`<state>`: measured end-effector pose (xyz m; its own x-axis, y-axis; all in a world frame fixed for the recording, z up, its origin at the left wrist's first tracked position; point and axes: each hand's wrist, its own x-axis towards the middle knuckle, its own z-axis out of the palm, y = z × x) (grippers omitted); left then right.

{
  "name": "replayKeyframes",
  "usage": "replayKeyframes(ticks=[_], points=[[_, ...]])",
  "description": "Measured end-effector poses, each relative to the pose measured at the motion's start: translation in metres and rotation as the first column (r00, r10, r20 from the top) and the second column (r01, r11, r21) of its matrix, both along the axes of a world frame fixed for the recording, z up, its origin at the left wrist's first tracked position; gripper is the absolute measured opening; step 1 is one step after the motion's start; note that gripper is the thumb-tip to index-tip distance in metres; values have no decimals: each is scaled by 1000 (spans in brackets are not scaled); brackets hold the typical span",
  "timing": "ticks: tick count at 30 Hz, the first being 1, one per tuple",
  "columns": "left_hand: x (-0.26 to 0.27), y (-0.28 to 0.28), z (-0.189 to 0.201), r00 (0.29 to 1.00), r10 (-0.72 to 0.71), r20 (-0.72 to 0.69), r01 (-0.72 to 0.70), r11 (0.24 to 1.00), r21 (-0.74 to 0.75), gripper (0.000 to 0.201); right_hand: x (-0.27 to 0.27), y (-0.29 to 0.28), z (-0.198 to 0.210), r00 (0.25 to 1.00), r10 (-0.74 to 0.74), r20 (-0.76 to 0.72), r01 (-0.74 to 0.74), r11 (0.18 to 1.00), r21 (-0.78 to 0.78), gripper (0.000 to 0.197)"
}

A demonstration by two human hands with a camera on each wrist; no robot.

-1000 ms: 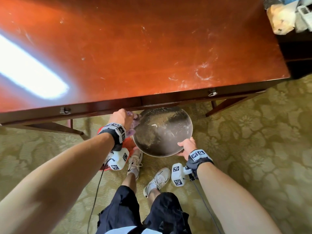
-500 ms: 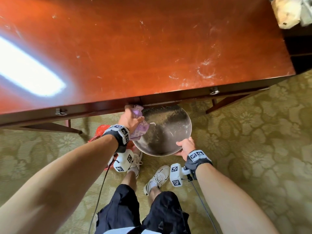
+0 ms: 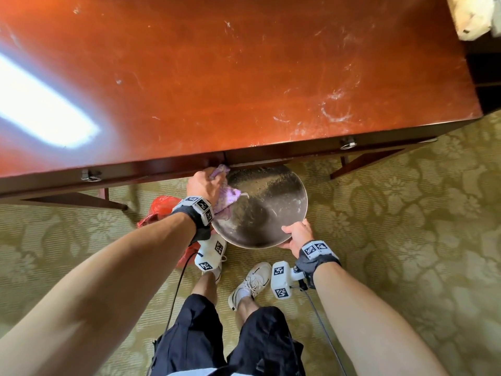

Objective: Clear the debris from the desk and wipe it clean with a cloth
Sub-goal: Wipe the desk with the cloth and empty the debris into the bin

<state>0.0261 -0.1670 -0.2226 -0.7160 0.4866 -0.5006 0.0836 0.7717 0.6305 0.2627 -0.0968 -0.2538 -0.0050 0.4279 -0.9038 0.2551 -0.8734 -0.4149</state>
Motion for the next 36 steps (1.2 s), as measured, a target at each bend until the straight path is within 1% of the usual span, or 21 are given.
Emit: replayKeyframes(ticks=[3,5,7,11,14,16,17,19,20,21,23,25,28,32,33,36], points=[[0,2,-2,998,51,28,-51,998,21,27,1,0,-4,1000,-3,-8,3,1000,3,62],[1,4,-3,995,85,43,-86,996,20,33,0,1,-8,1000,1,-14,-1,1000,-3,63],[3,5,-4,995,90,47,-91,996,20,36,-2,1,-11,1000,-3,-22,3,1000,-10,65],[4,5,-12,980,164,116,-174,981,89,47,-5,-2,-17,999,-26,-44,26,1000,-6,69],[3,6,-12,979,169,116,-177,982,63,43,-6,-2,-24,998,-41,-50,41,999,-6,69],[5,5,-9,980,175,98,-184,979,85,46,-6,-3,-27,998,-42,-50,42,999,-9,68],[6,4,-6,980,177,91,-186,977,104,44,-5,-3,-28,998,-41,-45,41,999,-7,67],[6,1,-1,981,176,82,-187,972,142,28,-3,-3,-31,998,-51,-34,51,999,-7,69],[6,-1,1,982,176,73,-186,970,155,23,-2,-4,-33,998,-57,-29,57,998,-7,71],[5,-2,3,982,180,61,-187,969,159,23,-2,-5,-34,998,-60,-20,60,998,-3,72],[1,-6,2,979,202,14,-202,969,140,30,-1,-6,-36,998,-59,-12,59,998,3,72],[-1,-8,3,972,234,-20,-231,966,117,30,1,-7,-37,998,-60,-23,60,998,1,70],[-1,-5,7,962,266,-64,-261,963,70,26,2,-8,-38,998,-50,-40,50,999,-6,68],[2,0,7,948,315,-36,-314,949,43,15,-1,-9,-41,997,-64,-38,64,998,-2,67],[3,1,5,947,320,-30,-318,947,41,17,-2,-8,-40,997,-66,-39,66,998,0,67],[7,5,2,934,356,9,-356,933,52,32,-5,-6,-41,997,-65,-30,65,998,9,68]])
